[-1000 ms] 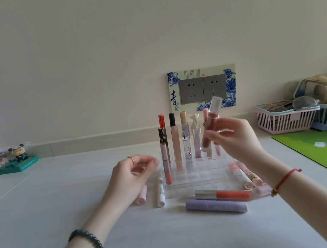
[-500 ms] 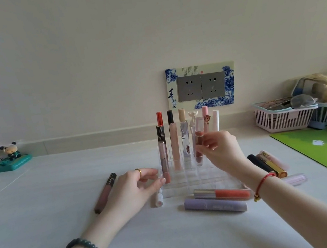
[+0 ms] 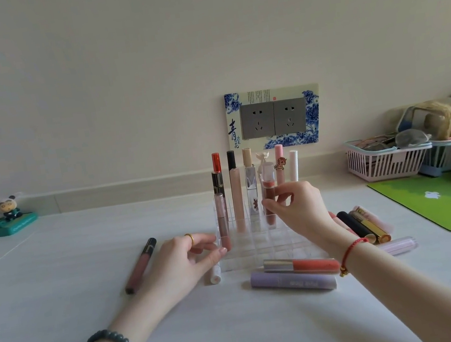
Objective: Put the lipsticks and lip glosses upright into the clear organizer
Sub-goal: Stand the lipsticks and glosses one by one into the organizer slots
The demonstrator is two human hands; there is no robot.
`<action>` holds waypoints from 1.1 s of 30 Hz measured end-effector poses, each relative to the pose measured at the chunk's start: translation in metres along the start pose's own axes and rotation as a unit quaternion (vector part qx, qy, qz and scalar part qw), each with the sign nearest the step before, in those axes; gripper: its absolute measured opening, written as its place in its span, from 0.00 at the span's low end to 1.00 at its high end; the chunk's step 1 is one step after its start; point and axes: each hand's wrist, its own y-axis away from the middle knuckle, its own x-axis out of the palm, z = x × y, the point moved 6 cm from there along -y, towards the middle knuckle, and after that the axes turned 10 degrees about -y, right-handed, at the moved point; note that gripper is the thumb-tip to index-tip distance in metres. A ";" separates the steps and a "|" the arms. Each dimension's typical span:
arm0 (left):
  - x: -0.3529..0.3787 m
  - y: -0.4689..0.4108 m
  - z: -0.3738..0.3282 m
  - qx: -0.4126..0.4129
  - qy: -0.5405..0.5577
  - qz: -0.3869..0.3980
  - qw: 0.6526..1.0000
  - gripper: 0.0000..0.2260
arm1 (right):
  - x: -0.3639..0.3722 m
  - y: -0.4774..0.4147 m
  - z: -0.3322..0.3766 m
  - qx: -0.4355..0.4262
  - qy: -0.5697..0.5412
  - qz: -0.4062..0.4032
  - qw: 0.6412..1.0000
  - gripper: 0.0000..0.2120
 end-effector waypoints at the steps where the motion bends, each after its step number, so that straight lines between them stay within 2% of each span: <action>1: 0.001 0.000 0.000 -0.002 0.001 0.003 1.000 0.17 | 0.000 0.000 0.000 0.002 0.002 -0.002 1.000 0.07; 8: 0.000 0.000 0.000 0.000 0.009 0.003 1.000 0.16 | 0.000 0.000 0.000 0.011 0.018 0.000 1.000 0.08; 12: 0.000 0.000 0.002 -0.001 0.017 0.007 1.000 0.15 | -0.005 -0.001 -0.002 0.010 0.027 0.011 1.000 0.13; 14: 0.000 -0.001 0.004 0.001 0.029 0.006 1.000 0.15 | -0.017 -0.002 -0.001 0.000 0.028 0.014 1.000 0.14; 18: 0.002 -0.003 0.006 0.009 0.045 0.004 0.999 0.14 | -0.057 -0.003 0.007 -0.027 -0.003 0.004 1.000 0.11; 23: 0.004 -0.005 0.007 0.011 0.067 0.000 0.998 0.14 | -0.089 0.010 0.006 -0.047 0.043 0.096 0.993 0.03; 27: 0.006 -0.004 0.010 0.006 0.086 0.001 0.996 0.13 | -0.097 0.032 -0.014 -0.045 0.139 0.178 0.973 0.07; 33: 0.006 -0.004 0.008 0.023 0.074 -0.003 0.997 0.12 | -0.109 0.053 -0.039 -0.029 0.169 0.238 0.956 0.06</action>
